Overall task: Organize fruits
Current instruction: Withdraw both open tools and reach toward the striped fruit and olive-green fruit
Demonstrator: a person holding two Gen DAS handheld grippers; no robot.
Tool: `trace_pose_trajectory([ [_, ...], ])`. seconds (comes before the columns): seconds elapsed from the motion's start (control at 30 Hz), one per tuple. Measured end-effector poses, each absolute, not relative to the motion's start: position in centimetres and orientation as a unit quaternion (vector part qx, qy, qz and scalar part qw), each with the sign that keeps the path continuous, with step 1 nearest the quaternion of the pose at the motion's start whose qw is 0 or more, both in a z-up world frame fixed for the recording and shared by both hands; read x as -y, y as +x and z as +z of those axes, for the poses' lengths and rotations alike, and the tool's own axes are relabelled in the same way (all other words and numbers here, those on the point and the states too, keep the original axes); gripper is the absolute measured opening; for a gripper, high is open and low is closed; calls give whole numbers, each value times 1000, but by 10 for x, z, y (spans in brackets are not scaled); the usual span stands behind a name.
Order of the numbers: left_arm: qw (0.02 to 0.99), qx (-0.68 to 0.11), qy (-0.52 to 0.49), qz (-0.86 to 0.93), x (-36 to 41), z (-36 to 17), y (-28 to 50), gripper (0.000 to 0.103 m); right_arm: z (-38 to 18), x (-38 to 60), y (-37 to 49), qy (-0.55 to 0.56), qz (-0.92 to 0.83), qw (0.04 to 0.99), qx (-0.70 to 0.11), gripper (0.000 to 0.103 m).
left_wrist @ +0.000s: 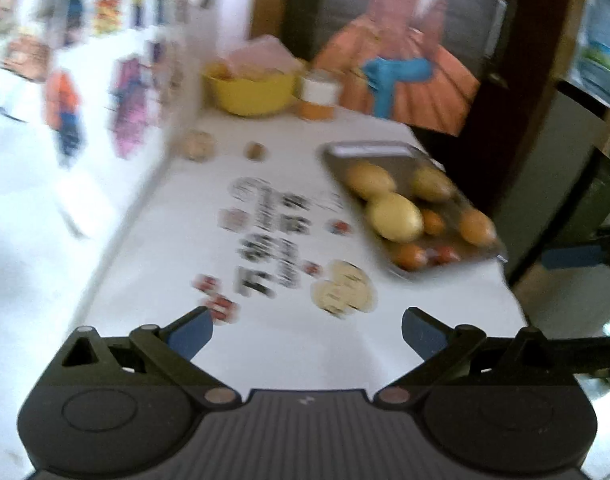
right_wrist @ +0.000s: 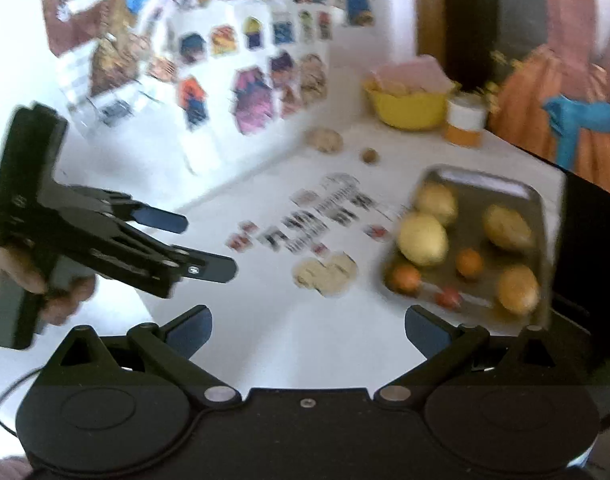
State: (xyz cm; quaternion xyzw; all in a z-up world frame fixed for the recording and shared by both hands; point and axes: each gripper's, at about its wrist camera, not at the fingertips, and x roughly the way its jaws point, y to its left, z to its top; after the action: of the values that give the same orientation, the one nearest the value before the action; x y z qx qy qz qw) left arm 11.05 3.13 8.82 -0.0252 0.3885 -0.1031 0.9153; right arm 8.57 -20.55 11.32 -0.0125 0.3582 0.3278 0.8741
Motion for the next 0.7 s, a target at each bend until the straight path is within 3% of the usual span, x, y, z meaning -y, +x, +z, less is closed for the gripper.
trace_pose_trajectory([
  [0.33,937,-339,-80,-38,-74,97,152,103,196,165,172,-21,389,875,-286,102],
  [0.7,942,-333,-43,-18,-43,81,239,103,171,147,303,-14,375,873,-310,102],
])
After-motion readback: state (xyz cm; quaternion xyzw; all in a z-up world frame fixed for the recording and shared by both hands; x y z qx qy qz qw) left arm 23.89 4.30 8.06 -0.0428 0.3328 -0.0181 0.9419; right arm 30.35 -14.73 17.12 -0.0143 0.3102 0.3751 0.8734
